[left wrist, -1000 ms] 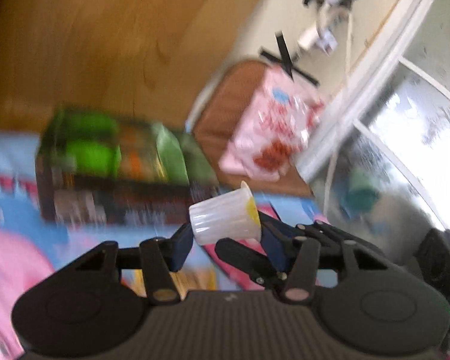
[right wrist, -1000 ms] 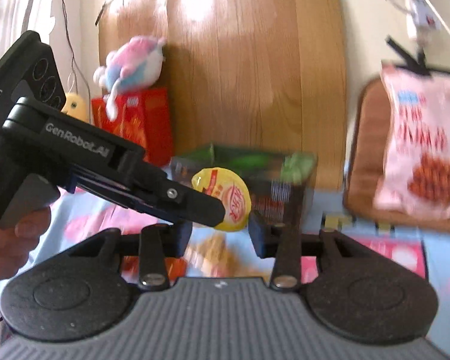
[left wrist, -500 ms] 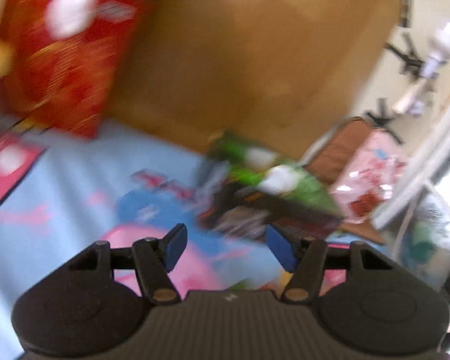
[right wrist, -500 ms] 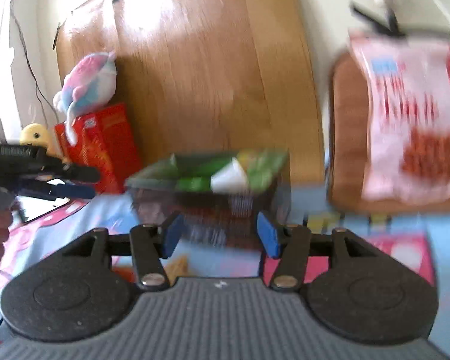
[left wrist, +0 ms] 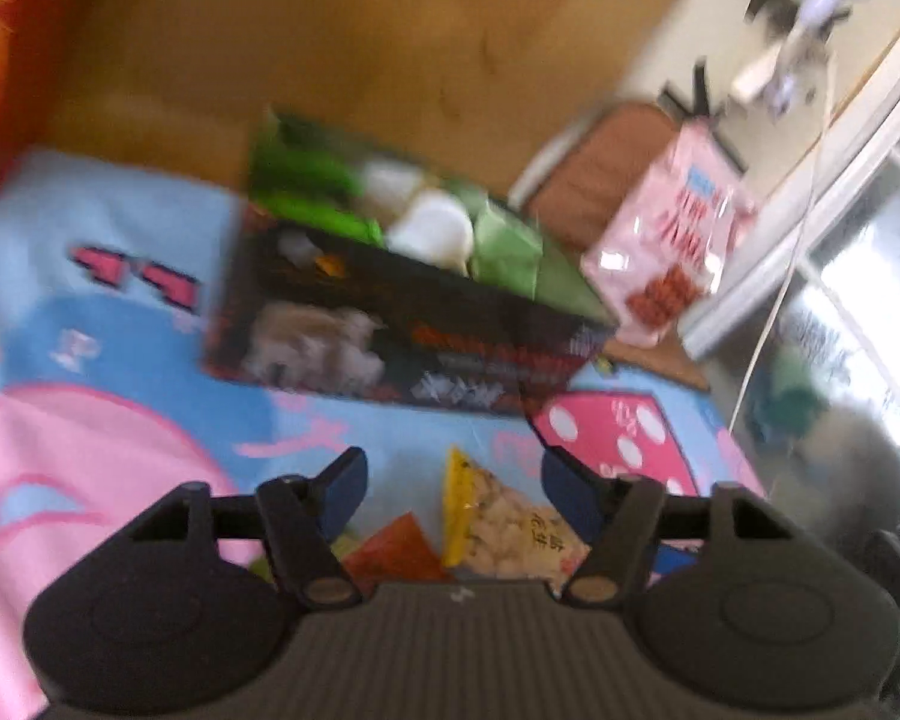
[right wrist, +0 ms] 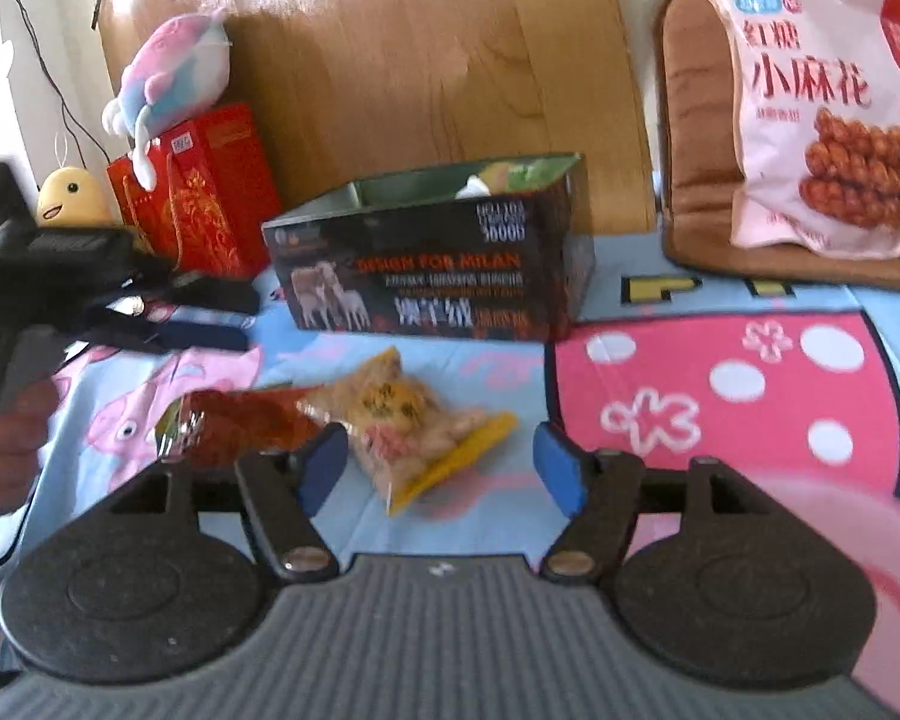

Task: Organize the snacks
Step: 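Grasp the clear peanut pack with the left gripper, then carry the peanut pack over the black tin and release it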

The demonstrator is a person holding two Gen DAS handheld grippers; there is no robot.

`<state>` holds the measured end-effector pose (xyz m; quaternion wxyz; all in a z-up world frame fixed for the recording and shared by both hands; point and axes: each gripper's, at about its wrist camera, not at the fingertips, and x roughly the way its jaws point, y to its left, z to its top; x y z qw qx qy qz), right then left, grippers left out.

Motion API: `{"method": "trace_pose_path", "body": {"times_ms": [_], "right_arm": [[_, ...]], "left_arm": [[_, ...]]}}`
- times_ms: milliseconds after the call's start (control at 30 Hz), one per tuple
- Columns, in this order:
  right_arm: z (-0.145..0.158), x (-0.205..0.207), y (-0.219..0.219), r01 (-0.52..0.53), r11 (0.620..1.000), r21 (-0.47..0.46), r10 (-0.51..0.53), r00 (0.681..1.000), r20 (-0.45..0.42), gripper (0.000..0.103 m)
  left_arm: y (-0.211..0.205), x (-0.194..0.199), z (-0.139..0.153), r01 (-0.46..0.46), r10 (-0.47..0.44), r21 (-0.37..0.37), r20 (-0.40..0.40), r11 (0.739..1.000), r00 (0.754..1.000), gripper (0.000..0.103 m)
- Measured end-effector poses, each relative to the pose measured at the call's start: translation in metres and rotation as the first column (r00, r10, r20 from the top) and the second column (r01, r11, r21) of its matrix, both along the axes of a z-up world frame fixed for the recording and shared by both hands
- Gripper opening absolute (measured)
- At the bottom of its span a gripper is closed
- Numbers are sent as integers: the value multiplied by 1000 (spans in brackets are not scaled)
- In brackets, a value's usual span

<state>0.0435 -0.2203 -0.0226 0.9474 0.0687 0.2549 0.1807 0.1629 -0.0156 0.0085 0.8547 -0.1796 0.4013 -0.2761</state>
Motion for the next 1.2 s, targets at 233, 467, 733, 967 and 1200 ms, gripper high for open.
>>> {"method": "trace_pose_path", "body": {"times_ms": [233,467,733,967,1200], "right_arm": [[-8,4,31,-29,994,-107,31,999,19,15],[6,-4,25,-25,1000,-15,26,995,93,14],[65,52,34,39,997,-66,-18,956,293,28],[49,51,-4,65,997,43,-73,971,229,39],[10,31,3,-81,982,169,77,997,31,39]], "left_arm": [[-32,-23,-8,-13,13,66,5,998,1000,35],[-14,-36,38,-21,20,11,96,1000,995,35],[-17,27,87,-145,111,118,254,982,961,71],[62,-24,55,-205,211,-51,164,977,964,68],[115,-76,10,-321,325,-99,27,942,945,68]]}}
